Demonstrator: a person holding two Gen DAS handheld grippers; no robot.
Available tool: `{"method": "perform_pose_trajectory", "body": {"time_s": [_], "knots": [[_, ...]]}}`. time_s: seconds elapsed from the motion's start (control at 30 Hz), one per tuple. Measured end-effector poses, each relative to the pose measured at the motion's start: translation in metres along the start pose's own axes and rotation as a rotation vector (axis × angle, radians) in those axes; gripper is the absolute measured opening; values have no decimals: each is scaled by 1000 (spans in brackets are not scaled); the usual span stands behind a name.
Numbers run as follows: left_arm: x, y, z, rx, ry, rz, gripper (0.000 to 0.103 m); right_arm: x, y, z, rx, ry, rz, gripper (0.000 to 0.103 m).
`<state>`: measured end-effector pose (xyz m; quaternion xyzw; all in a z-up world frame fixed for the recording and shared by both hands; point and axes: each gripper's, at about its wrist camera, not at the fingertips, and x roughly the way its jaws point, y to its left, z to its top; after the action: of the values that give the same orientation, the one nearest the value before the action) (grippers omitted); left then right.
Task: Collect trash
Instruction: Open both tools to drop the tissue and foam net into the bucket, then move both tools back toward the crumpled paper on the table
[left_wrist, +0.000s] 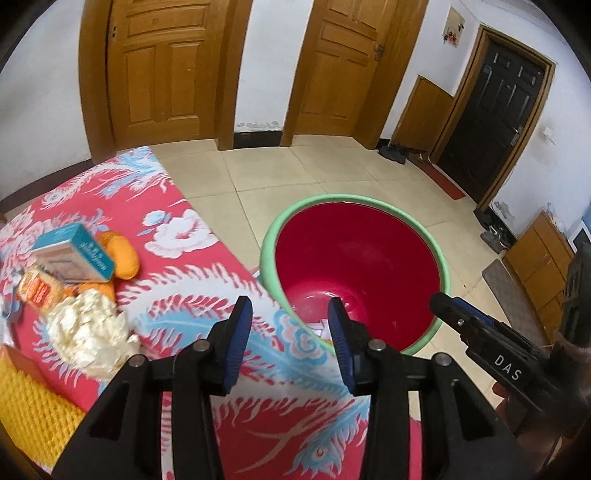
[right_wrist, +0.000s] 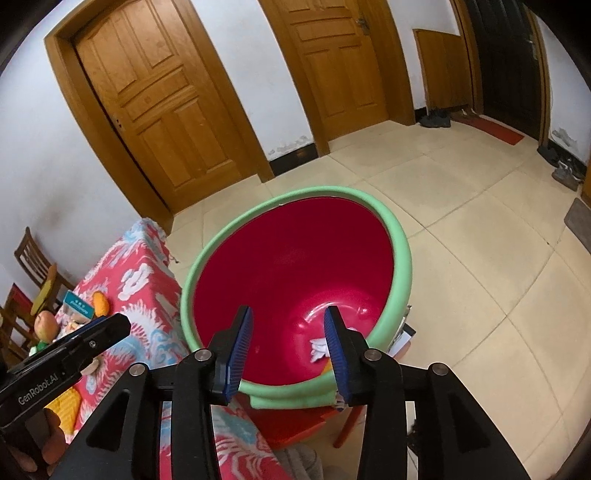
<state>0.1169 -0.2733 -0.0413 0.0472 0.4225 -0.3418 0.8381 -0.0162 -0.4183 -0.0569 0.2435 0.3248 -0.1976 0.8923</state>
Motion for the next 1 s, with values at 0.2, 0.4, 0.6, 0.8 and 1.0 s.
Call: {"method": "perform_pose_trajectory", "body": {"time_s": [0.2,0.4,0.6,0.8,1.0], "knots": [[-20,11,-4,-35,-25,21,42,-13,13,-2,-19,-20,24,41],[-44,24,-9,-64,-60,42,42,-26,26,-7,-39,-40,40,45],[-68,40,-18,-102,-89,83,42,-38,41,-11,-58,-61,72,57],[-88,62,-27,-148,-117,127,42,-40,63,-16,-97,-51,115,57],[-108,96,-35,-202,-143,186,42,-39,88,-23,-136,-36,148,58]]}}
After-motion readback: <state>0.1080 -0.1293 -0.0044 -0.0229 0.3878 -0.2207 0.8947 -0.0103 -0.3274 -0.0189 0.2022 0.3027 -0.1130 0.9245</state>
